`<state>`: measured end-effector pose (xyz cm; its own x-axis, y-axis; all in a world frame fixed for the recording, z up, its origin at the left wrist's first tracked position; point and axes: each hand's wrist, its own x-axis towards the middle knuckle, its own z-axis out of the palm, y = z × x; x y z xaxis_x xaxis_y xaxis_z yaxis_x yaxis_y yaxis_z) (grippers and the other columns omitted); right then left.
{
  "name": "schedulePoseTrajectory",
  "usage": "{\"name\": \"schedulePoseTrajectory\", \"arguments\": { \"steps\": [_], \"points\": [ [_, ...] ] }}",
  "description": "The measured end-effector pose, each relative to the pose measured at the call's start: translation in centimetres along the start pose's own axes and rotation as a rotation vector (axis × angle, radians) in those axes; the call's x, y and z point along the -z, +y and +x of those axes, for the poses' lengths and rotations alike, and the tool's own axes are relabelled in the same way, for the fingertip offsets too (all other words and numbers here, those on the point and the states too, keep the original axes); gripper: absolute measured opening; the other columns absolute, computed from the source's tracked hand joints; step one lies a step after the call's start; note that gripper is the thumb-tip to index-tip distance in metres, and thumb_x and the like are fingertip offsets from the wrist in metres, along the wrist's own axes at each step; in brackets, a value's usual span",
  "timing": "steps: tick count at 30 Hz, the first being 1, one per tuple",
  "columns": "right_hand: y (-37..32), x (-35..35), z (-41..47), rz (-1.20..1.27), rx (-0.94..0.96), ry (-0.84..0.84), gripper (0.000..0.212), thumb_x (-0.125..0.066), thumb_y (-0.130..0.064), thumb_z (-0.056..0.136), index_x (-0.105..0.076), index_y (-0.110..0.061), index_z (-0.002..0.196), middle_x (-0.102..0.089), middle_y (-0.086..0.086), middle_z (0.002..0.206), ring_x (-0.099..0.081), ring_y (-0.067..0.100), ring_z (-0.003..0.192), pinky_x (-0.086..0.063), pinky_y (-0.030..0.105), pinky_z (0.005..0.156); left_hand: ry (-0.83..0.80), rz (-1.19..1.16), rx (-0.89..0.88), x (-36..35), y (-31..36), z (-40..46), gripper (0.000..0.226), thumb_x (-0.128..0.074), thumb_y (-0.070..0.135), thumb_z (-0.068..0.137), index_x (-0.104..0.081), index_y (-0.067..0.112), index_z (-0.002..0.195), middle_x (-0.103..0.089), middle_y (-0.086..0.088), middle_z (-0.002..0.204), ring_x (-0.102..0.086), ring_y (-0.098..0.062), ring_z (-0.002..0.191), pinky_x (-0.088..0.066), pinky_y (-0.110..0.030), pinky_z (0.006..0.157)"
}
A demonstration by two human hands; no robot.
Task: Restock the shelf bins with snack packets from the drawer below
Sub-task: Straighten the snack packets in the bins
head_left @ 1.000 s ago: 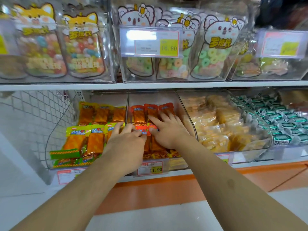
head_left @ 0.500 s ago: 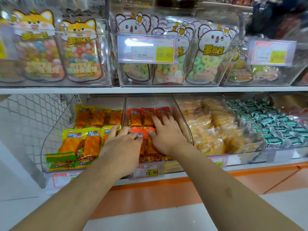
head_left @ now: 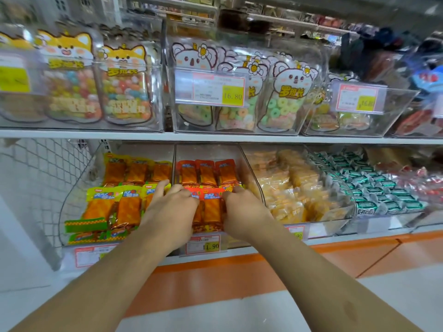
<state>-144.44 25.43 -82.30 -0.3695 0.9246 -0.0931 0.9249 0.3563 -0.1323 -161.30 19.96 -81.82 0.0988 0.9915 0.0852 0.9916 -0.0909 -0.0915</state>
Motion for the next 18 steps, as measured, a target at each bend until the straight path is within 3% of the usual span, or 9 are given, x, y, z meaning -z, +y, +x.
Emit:
{"name": "schedulePoseTrajectory", "arguments": {
  "steps": [5, 10, 15, 18],
  "points": [
    [-1.1, 0.7, -1.8, 0.054, 0.058, 0.094, 0.053, -0.059, -0.018, 0.090, -0.052, -0.015, 0.142, -0.054, 0.007, 0.136, -0.045, 0.030, 0.132, -0.053, 0.048, 0.101, 0.130, -0.244, -0.071, 1.0, -1.4, -2.0, 0.044, -0.055, 0.023, 0.101, -0.055, 0.033, 0.145, -0.048, 0.012, 0.152, -0.035, -0.013, 0.144, -0.020, -0.039, 0.124],
    [-5.1, 1.1, -3.1, 0.113, 0.189, 0.271, 0.046, -0.058, -0.014, 0.091, -0.054, -0.013, 0.137, -0.055, 0.005, 0.132, -0.046, 0.027, 0.129, -0.051, 0.042, 0.101, 0.189, -0.400, 0.002, 1.9, -4.6, -6.1, 0.046, -0.053, 0.017, 0.101, -0.054, 0.028, 0.146, -0.045, 0.011, 0.154, -0.037, -0.015, 0.143, -0.038, -0.038, 0.119],
    [-10.1, 0.6, -3.0, 0.121, 0.353, 0.352, 0.039, -0.055, -0.013, 0.096, -0.057, -0.013, 0.135, -0.056, 0.004, 0.133, -0.044, 0.024, 0.131, -0.046, 0.036, 0.103, 0.176, -0.337, 0.190, 0.8, -11.0, -8.8, 0.043, -0.055, 0.010, 0.097, -0.060, 0.021, 0.139, -0.055, 0.006, 0.143, -0.051, -0.020, 0.131, -0.047, -0.041, 0.110],
    [-11.9, 0.0, -2.2, 0.060, 0.382, 0.331, 0.042, -0.060, -0.013, 0.094, -0.057, -0.012, 0.136, -0.055, 0.007, 0.135, -0.044, 0.027, 0.133, -0.041, 0.036, 0.108, 0.073, -0.257, 0.209, -0.1, -13.7, -9.9, 0.040, -0.061, 0.011, 0.094, -0.064, 0.020, 0.132, -0.060, 0.003, 0.135, -0.056, -0.022, 0.125, -0.049, -0.040, 0.105]
  ]
}}
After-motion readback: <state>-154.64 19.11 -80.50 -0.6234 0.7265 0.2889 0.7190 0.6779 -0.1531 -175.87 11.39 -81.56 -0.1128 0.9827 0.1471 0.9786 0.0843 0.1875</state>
